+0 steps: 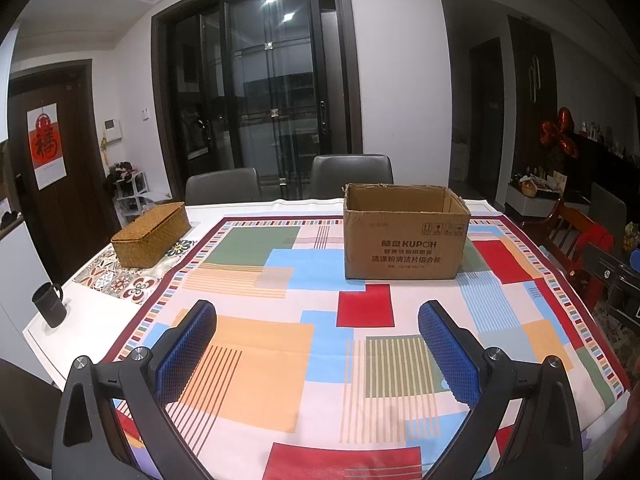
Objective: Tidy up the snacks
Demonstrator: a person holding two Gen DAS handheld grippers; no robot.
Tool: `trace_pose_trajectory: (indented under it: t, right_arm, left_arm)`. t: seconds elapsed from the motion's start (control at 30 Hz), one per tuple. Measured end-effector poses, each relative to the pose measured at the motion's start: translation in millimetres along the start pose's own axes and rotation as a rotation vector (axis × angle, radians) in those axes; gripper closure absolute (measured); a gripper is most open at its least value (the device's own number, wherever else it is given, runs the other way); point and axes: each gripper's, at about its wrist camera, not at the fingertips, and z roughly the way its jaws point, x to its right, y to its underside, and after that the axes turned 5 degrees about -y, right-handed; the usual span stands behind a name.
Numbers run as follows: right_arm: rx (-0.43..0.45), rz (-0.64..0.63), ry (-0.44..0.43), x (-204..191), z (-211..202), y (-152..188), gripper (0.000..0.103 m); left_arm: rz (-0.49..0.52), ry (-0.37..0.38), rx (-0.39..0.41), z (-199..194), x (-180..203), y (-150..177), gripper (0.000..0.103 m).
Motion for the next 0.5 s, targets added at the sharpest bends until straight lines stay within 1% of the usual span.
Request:
trace_pose_trajectory:
  t: [0.5]
  right_arm:
    - [-0.007,0.003,0.002,0.2,0.8,3.1,0.006]
  left_arm:
    - [-0.001,-0.002,-0.003,0.9,0.1,2.2,0.000]
